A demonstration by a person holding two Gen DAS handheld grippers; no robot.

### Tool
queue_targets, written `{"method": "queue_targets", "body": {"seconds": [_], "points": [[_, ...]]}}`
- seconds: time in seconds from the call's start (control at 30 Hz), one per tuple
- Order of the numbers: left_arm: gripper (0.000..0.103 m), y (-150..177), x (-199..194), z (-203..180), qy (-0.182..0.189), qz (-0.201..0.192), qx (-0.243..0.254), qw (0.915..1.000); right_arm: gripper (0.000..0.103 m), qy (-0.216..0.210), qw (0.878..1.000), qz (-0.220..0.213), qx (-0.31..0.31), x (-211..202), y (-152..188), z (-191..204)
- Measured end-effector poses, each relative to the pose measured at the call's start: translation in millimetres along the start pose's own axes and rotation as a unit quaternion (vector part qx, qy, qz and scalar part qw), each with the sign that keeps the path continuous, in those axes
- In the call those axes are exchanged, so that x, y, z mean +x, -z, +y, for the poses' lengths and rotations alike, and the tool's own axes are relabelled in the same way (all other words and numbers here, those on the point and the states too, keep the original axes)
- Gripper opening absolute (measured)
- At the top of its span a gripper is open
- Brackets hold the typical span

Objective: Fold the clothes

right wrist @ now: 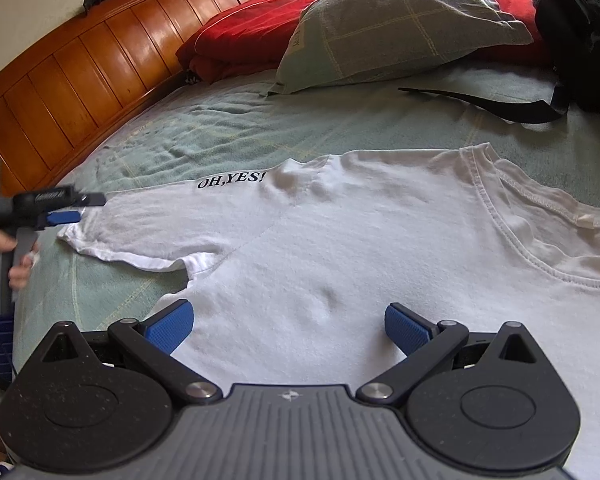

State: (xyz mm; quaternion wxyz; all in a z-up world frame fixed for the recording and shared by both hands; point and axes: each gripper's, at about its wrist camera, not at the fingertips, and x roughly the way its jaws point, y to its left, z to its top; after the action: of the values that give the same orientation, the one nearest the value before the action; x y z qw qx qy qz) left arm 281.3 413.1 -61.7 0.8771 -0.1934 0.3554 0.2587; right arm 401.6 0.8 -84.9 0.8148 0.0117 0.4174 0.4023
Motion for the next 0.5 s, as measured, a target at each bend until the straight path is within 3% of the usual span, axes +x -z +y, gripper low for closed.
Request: {"method": "queue_targets", "body": {"seconds": [0.13,0.23,0.33,0.5], "points": [[0.09,-2,17,19,-0.064,-0.004,-0.019,0.9978,0.103,-0.003,1.0,0.0,-0.001,1,0,-2],[0.09,-5,8,23,-0.081,-0.002,-0.028,0.9963,0.103,-0.007,1.0,-0.001,0.002,2,1,-3],[0.09,-7,-14,8,-0.1,-0.006,0.005,0.995,0.103,-0.011,1.0,-0.003,0.006,2,1,-5],[0.092,-1,-70,-34,-0.058,-0.017,0.065,0.9961,0.103,-0.018,1.0,-0.002,0.01,1,-1,-8]]}}
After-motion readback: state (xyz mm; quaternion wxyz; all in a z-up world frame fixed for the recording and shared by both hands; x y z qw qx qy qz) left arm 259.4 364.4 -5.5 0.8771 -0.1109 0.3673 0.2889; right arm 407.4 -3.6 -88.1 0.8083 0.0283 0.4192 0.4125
